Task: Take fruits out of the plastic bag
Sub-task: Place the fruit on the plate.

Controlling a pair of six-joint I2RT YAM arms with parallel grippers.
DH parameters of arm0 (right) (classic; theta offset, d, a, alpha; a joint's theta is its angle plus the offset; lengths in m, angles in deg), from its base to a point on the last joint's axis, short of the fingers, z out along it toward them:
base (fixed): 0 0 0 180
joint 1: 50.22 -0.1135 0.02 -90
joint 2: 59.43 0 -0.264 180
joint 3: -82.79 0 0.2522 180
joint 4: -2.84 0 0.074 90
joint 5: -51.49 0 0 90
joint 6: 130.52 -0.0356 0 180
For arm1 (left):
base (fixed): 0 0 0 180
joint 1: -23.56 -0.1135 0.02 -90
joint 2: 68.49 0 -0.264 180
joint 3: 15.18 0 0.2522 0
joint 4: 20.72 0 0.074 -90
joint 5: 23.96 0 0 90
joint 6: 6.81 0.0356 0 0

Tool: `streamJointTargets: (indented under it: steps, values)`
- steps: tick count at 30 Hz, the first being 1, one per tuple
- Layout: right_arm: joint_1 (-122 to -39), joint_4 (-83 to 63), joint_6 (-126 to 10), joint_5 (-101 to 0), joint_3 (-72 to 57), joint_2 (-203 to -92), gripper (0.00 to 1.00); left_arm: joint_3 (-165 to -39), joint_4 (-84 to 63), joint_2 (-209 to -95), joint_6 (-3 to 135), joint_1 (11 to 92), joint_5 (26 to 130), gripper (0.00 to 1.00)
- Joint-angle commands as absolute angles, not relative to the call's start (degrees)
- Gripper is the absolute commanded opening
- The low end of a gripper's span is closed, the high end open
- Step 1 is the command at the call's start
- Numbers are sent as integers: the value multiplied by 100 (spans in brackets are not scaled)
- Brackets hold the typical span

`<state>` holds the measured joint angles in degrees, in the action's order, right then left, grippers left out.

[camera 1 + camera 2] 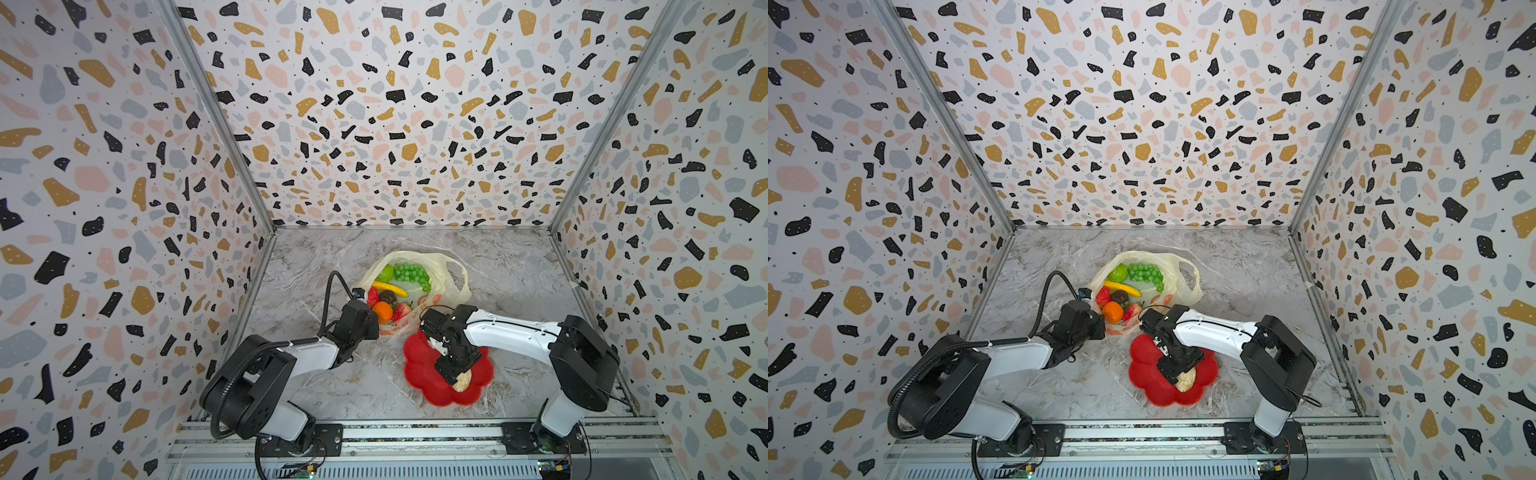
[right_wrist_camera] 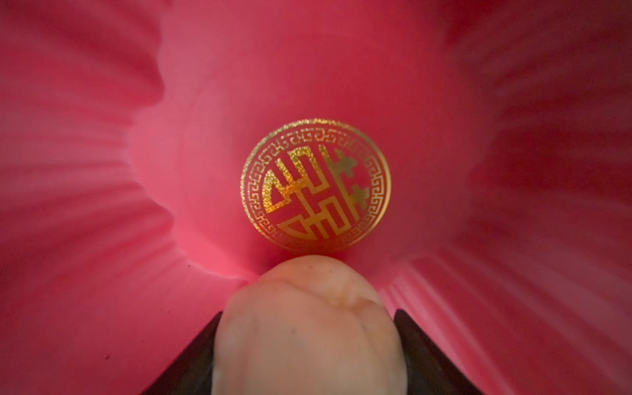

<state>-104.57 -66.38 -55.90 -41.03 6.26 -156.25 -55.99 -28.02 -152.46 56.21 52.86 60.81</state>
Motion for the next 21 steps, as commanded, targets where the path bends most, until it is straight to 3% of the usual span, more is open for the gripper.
streamJointTargets:
  steps: [1,10,21]
  values:
    - [-10480,-6753,-5602,-4053,474,-15647,73,-5718,-2902,-15277,5679,5274,6059,3]
    - [-10488,-6870,-5621,-3962,231,-15503,82,-5708,-2889,-15256,5674,5274,6016,3]
    - [-10502,-6370,-5850,-3789,-1042,-15222,73,-5588,-2867,-14994,5529,5274,5866,3]
